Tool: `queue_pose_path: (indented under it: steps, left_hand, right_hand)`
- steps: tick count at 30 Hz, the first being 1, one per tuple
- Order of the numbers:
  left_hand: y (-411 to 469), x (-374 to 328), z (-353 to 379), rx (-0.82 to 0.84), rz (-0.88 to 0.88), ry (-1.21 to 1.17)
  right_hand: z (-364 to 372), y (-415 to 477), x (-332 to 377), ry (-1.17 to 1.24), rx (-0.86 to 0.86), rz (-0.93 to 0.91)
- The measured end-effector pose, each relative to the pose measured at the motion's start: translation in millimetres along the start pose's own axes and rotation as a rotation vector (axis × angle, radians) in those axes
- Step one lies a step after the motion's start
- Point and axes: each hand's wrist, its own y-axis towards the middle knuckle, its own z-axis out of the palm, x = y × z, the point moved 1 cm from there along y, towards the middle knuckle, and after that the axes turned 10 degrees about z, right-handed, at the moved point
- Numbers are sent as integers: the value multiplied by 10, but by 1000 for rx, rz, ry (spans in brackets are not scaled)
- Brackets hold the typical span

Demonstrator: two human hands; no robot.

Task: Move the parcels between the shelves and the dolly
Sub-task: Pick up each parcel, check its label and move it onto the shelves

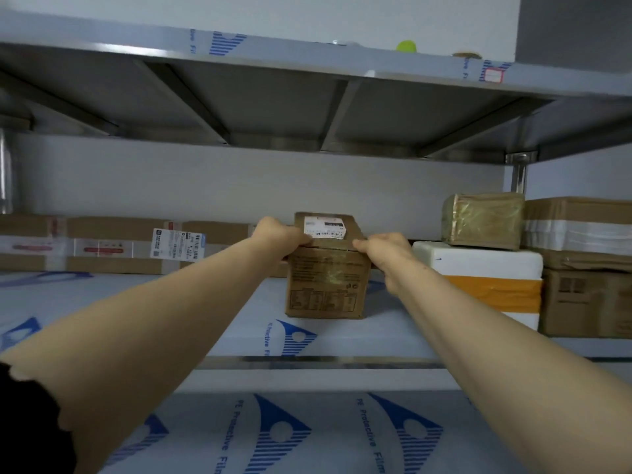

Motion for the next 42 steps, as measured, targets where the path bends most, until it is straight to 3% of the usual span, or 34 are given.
queue_pose_path:
  steps: [9,12,18,25,33,42]
  left_hand:
    - [-609,-46,-964,1,-39,87]
    - [-926,47,-1356,-73,-89,121]
    - [-1546,208,-1898,-234,-124,183]
    - [-2194,463,-2832,-399,-177,185]
    - [-2977,1165,-4299,-578,-299,259]
    - [-4339,2325,-6089,-824,-536,322]
  right_hand:
    - [642,-586,30,144,313,-2]
    - [997,-913,18,204,415,-19]
    - [1600,-1623,-62,156,380,-203]
    - [2273,-2372,19,68,564,-279]
    - [3718,-3571,-86,6,748,-261]
    - [5566,-5464,-705,-110,1008,-202]
